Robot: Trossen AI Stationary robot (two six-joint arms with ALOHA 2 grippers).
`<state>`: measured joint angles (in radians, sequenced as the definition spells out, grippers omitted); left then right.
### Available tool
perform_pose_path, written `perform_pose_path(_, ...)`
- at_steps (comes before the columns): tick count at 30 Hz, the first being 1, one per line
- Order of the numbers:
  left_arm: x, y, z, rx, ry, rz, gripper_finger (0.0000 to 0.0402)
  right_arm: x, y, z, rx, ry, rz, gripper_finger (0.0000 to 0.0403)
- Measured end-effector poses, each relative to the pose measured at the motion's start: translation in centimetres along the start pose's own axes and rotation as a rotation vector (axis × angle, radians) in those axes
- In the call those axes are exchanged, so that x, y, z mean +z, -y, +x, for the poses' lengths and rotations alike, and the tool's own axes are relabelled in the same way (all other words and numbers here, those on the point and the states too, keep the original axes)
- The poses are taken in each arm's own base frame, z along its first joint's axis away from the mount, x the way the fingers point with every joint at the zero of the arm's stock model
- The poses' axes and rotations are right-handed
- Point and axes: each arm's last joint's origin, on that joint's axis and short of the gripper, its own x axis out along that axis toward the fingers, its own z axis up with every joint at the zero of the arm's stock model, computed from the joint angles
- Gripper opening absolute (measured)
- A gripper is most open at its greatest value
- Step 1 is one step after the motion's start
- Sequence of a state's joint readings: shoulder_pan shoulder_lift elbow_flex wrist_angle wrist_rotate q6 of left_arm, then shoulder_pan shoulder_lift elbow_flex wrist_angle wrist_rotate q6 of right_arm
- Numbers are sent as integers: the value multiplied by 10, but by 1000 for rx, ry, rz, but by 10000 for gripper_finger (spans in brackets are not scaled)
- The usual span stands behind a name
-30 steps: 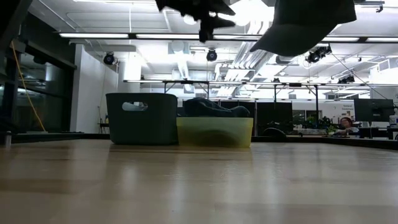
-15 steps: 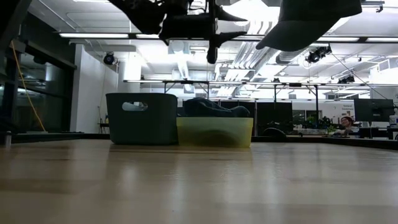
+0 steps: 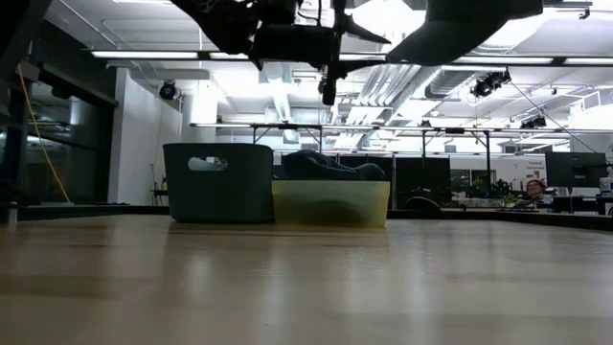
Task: Pick & Place hat
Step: Put the gray cap into the blue bin
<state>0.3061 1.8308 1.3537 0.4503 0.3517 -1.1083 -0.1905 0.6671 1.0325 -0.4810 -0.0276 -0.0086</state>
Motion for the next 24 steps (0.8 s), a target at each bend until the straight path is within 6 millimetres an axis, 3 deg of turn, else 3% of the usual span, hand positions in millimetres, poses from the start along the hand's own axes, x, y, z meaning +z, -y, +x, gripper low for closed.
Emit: perform_pose_path(24, 1, 0, 0, 28, 56, 1, 127, 9, 4, 7, -122, 83, 4, 0)
